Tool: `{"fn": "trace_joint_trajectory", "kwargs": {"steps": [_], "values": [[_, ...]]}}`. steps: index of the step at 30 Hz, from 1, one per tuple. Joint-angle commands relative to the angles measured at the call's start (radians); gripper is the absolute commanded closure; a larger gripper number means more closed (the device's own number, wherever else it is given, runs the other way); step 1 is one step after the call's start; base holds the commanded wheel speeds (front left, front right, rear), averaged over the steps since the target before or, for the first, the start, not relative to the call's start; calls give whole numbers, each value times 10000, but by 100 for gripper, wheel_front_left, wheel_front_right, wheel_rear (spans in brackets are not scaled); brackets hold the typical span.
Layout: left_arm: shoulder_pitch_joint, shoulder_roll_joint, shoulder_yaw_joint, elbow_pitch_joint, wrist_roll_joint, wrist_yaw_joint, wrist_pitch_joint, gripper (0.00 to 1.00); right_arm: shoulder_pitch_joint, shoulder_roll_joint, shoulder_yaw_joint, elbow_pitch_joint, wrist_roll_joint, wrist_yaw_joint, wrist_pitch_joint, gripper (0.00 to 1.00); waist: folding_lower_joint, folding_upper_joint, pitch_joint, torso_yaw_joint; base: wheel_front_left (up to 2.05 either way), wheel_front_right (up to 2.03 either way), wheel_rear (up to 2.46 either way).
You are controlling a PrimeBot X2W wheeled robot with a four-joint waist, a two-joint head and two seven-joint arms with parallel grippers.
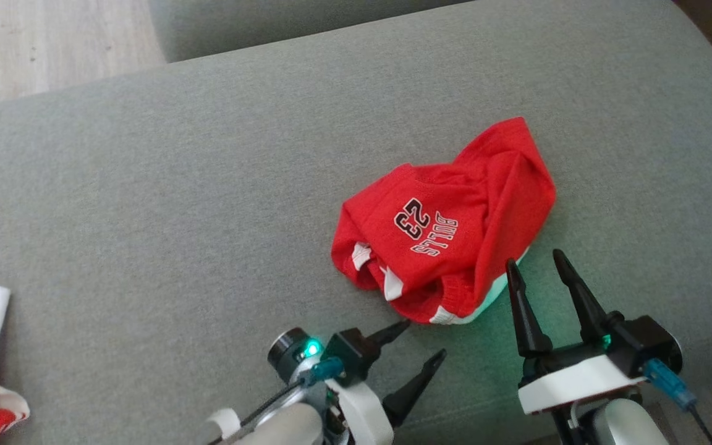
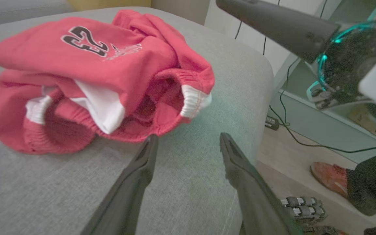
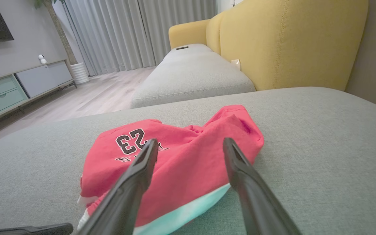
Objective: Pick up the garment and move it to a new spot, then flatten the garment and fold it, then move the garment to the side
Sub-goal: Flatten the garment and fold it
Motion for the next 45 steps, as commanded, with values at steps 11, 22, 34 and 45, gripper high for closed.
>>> {"fn": "trace_joint_trajectory", "kwargs": {"steps": [11,22,34,45], "values": [[-1221,-266,91,517,-33,-94,-58,48,-270,-88,276,-425,-77,65,-36,0,1,0,294,-612,0,0,0],[-1046,-293,488,-495,-1370,-362,-58,100,-223,-55,132,-389,-30,65,-36,0,1,0,-9,-797,0,0,0],[-2719,1443,1121,-2380,-3421,-252,157,100,-36,-24,187,-478,18,65,-36,0,1,0,-600,-879,0,0,0],[425,4600,1358,-3887,-2586,1154,-3,100,-5,-369,-210,-505,469,65,-36,0,1,0,-407,1114,0,0,0]]}}
